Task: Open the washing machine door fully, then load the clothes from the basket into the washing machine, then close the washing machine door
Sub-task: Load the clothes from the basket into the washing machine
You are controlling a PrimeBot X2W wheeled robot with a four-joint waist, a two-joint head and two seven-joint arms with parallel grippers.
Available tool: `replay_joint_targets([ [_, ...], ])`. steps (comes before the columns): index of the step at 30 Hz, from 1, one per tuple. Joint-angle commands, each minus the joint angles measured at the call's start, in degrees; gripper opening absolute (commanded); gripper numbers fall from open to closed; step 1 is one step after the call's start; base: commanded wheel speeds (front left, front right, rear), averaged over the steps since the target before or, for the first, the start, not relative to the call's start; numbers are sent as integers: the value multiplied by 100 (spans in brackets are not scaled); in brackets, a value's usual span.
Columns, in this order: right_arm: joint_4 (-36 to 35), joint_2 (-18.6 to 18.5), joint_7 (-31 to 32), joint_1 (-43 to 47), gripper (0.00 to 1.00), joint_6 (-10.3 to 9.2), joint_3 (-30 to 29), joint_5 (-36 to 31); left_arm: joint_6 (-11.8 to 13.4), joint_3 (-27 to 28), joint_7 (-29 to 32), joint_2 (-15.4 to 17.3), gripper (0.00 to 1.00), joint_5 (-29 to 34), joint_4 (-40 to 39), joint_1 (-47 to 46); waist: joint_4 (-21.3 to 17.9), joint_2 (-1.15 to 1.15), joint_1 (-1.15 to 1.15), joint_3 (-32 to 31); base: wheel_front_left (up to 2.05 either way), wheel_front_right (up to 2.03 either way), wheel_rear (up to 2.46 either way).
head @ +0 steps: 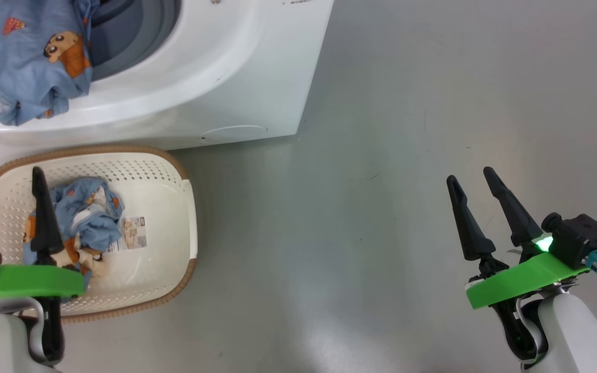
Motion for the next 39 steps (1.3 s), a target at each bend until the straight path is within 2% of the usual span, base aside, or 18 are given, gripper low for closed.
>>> replay_joint_targets([
  [1, -113, -58, -67, 171, 100, 9, 127, 0, -17, 198, -29, 128, 100, 62, -192, 108, -2, 0, 0, 12, 0, 0, 0],
  [12, -102, -39, -67, 103, 100, 9, 173, 13, -18, 145, -29, 196, 100, 57, -6, -184, -46, 0, 0, 65, 0, 0, 0],
  [32, -139, 77, -67, -67, 100, 9, 218, 7, -18, -328, -29, 739, 100, 119, 1759, -2054, -135, 0, 0, 401, 0, 0, 0],
  [38, -146, 114, -67, -108, 100, 9, 216, 13, -18, -375, -29, 793, 100, 159, 2202, -2469, -198, 0, 0, 471, 0, 0, 0],
  [39, -145, 120, -67, -114, 100, 9, 216, 15, -18, -397, -29, 802, 70, 151, 2259, -2521, -204, 0, 0, 481, 0, 0, 0],
])
